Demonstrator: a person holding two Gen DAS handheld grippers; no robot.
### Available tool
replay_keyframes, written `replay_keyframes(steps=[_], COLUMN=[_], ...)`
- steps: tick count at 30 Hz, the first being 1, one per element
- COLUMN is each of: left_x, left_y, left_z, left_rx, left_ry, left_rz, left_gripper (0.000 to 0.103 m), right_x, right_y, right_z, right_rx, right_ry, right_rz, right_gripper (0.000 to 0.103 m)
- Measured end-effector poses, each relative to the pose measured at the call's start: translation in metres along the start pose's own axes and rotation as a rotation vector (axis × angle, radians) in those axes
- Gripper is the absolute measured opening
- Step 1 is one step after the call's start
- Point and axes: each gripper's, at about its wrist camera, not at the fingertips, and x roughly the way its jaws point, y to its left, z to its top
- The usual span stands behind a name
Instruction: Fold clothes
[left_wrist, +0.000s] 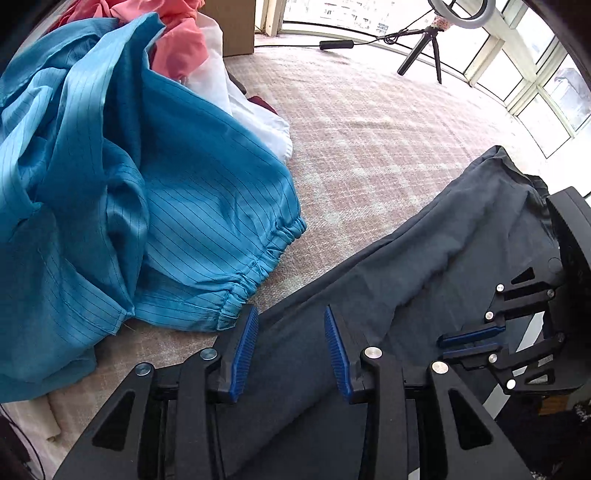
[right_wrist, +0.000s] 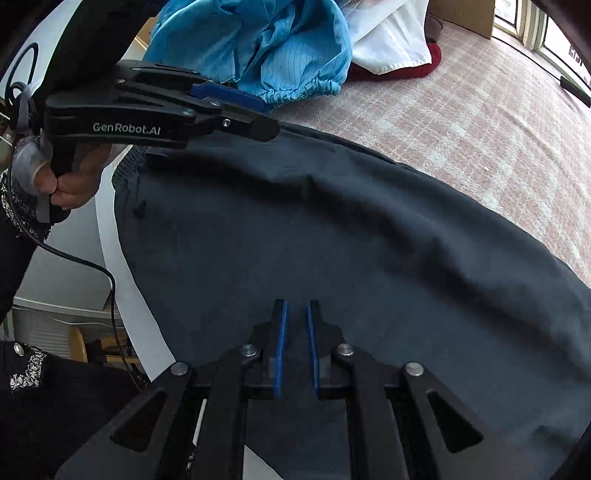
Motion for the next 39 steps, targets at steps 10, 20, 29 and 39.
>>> replay_keyframes(steps=[10,20,29,39], left_x=[0.014,-0.007,0.014,-0.039], left_y=[0.004,-0.038,-0.036,0.040], left_z=[-0.067,-0.065,-0.076,-0.108], left_rx=[-0.022,-0.004,-0.090,-0.318], left_ry=[0.116,0.034,0.046,-0.100], left_rz=[0.073,-0.039,-0.064,-0.030], left_gripper=[0.034,0.032,0.036,0.036], right_x=[-0.012,-0.062,0.000,0.003], right_y=[0.019,0.016,-0.010,0.022], right_z=[-0.015,0.036,0.107,0.104], right_rx=[0.000,0.023,-0.011,-0.043], right_ry=[-0.002,-0.102,-0.078,-0.053], right_rz=[-0.042,0.032,-0.150,-0.012], right_gripper=[0.013,0.013,0.006,0.007])
